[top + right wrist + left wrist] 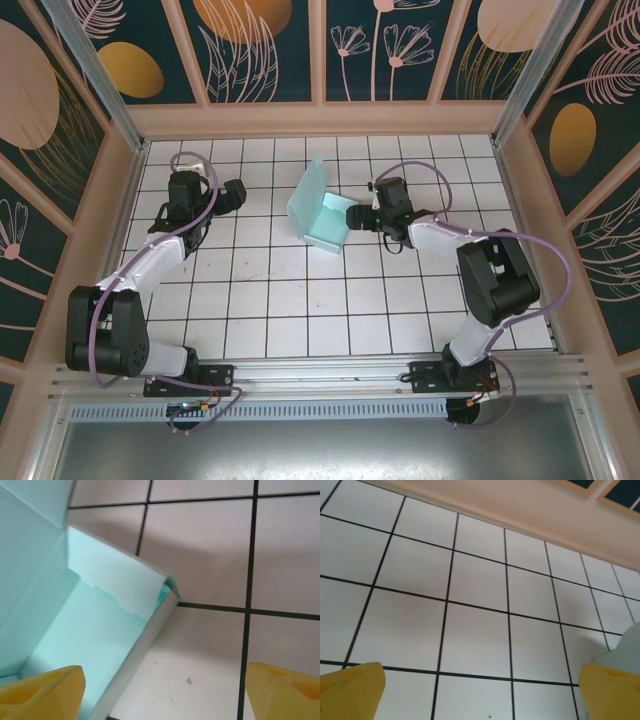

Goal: Fold the paper box

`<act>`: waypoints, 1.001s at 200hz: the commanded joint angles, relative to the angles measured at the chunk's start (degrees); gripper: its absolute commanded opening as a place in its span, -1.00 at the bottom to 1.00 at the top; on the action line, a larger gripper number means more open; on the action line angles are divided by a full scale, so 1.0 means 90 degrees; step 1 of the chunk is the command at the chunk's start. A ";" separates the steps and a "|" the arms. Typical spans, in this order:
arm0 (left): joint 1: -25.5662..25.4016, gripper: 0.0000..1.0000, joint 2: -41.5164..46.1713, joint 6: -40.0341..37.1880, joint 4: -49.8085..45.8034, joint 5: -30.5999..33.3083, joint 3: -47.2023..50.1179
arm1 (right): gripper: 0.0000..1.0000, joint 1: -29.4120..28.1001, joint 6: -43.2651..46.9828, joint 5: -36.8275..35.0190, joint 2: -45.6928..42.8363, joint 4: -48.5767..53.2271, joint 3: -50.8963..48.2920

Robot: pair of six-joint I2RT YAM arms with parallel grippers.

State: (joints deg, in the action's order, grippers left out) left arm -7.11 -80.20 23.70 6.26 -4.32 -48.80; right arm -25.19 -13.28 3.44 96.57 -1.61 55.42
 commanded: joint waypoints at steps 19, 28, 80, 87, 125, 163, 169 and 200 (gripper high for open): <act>-0.0008 0.97 0.0043 0.0024 0.0568 -0.0535 0.0210 | 0.58 0.0391 0.0891 0.1010 0.0236 -0.0402 0.0542; -0.0011 0.97 0.0091 -0.0014 0.0574 -0.0573 0.0246 | 0.48 0.0471 0.1240 0.1345 0.0508 -0.0297 0.0814; -0.0010 0.97 0.0232 -0.0094 0.0574 -0.0735 0.0515 | 0.20 0.0708 0.2153 0.2717 0.2382 0.1224 0.2998; -0.0007 0.97 0.0239 -0.0093 0.0563 -0.0736 0.0529 | 0.15 0.0706 0.2200 0.2910 0.2624 0.1428 0.3281; -0.0007 0.97 0.0283 -0.0173 0.0437 -0.0751 0.0525 | -0.10 0.0579 0.2079 0.2844 0.2758 0.1596 0.3529; -0.0010 0.97 0.0253 -0.0178 0.0574 -0.0626 0.0630 | -0.38 0.0403 0.1650 0.2089 0.1812 0.0906 0.2169; -0.0004 0.97 0.0228 -0.0155 0.0619 -0.0608 0.0663 | -0.39 0.0354 0.1518 0.1898 0.1593 0.0704 0.1875; -0.0010 0.97 0.0086 0.0004 0.0740 -0.0500 0.0762 | -0.38 -0.0013 0.0384 0.0854 0.0515 -0.0398 0.0372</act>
State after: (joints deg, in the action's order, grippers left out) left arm -7.11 -78.74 23.22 10.50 -9.91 -43.03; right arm -22.72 -1.41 19.90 109.12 3.90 65.93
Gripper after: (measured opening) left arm 0.985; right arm 0.313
